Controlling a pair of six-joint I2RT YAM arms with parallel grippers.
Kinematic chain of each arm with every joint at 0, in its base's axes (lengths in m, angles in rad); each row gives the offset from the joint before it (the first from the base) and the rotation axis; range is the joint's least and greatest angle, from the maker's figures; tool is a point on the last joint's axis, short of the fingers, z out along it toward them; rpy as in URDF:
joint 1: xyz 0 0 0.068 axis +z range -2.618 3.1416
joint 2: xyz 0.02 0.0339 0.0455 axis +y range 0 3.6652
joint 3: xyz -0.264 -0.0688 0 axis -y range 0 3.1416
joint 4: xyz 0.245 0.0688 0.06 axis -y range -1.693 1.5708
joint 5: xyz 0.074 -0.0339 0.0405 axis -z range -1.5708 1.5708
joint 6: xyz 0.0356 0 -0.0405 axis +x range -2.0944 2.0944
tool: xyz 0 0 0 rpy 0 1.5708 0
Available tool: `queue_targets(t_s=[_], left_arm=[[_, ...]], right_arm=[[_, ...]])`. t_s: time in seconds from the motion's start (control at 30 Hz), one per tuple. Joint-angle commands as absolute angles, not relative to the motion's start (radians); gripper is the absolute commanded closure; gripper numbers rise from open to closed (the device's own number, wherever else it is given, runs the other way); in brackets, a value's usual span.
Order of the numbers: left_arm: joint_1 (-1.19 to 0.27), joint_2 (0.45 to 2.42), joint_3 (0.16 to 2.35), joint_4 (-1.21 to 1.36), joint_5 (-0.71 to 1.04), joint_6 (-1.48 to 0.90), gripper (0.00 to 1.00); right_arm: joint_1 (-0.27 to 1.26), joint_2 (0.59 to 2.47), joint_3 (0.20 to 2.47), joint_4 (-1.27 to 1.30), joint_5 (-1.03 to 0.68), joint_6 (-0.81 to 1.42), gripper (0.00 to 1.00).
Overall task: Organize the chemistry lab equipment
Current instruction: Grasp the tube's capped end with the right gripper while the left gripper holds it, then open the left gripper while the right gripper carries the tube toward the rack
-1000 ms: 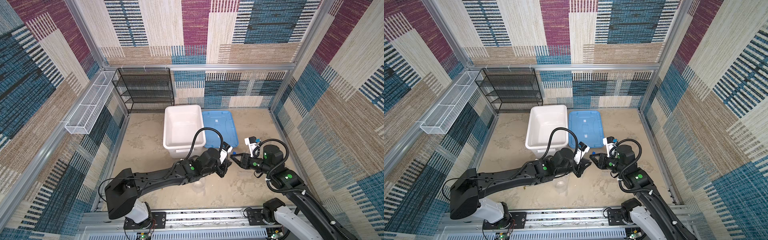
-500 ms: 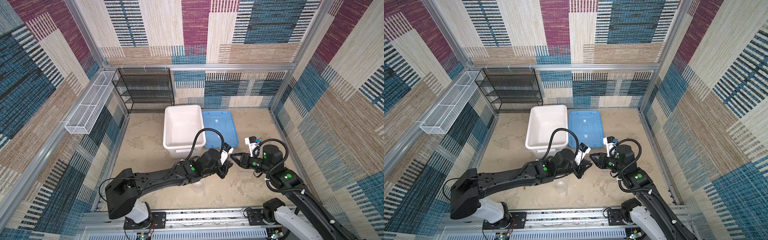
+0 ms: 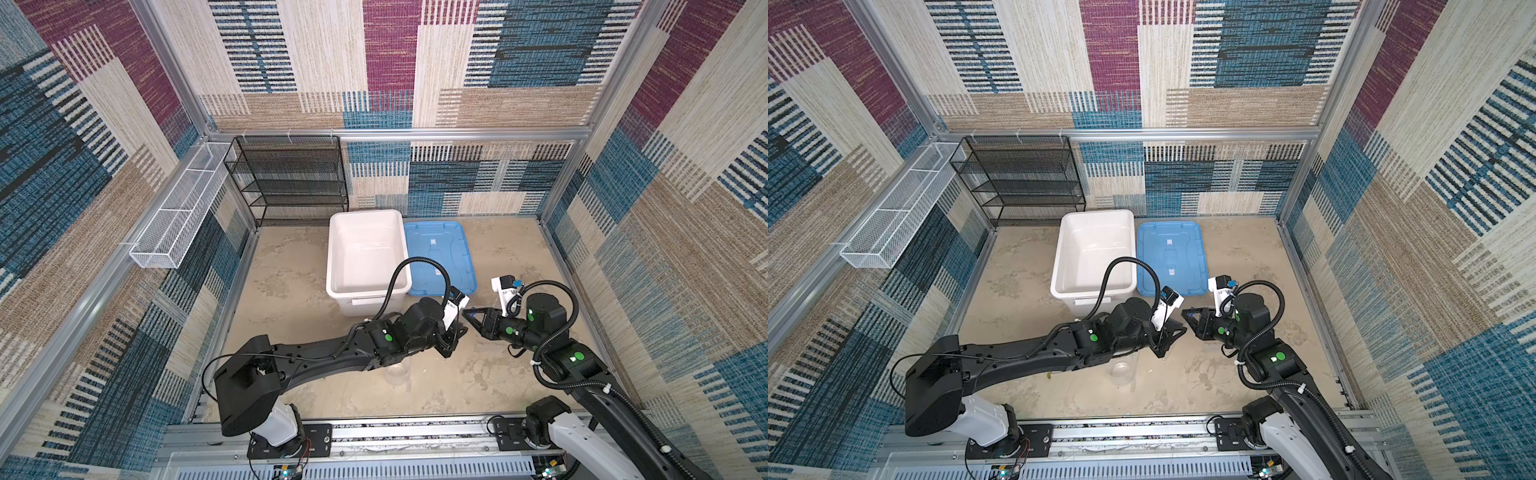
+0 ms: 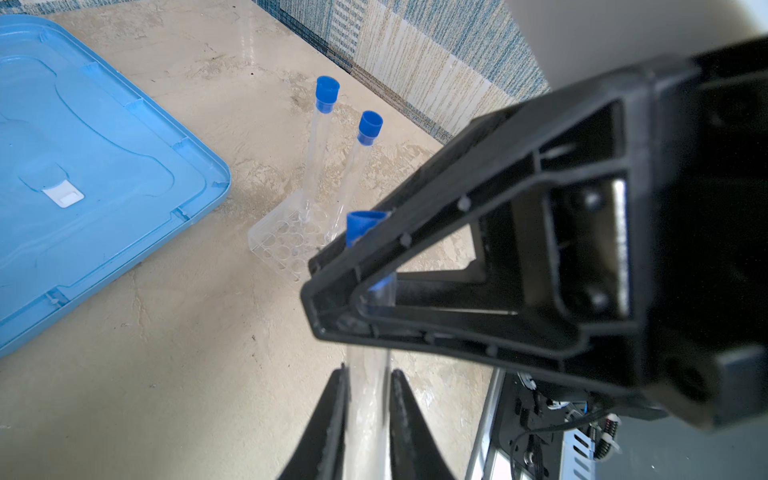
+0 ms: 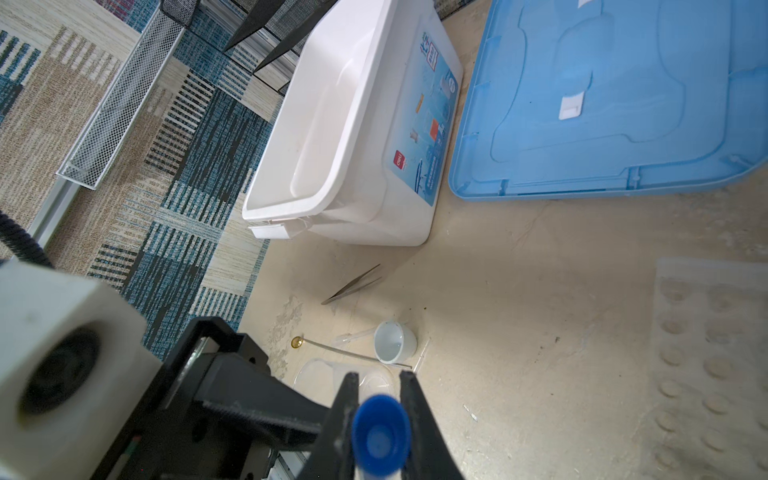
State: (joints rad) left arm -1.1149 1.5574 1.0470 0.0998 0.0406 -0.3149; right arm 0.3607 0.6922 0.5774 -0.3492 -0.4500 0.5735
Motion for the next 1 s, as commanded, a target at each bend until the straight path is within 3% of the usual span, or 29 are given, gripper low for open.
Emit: queue_targets(t_s=[0.0,0.07,0.1,0.33,0.67,0.97], left_arm=[[-1.115,1.564,1.063,0.129,0.066,-0.327,0.48],[-1.116,1.559,1.068,0.132,0.07,-0.351,0.11],[-1.115,1.554,1.072,0.125,0.063,-0.373,0.01],[-1.114,1.527,1.124,0.11,0.096,-0.478,0.01],[-1.114,1.584,1.164,0.103,0.132,-0.507,0.01],[-1.114,1.63,1.204,0.041,0.097,-0.485,0.01]], right_arm=[[0.362,0.688,0.574,-0.346,-0.408,0.555,0.82],[0.362,0.679,0.578,-0.362,-0.381,0.541,0.83],[0.362,0.672,0.581,-0.376,-0.357,0.53,0.83],[0.362,0.577,0.614,-0.493,-0.085,0.456,0.82],[0.362,0.504,0.626,-0.548,0.289,0.535,0.84],[0.362,0.54,0.627,-0.55,0.382,0.543,0.85]])
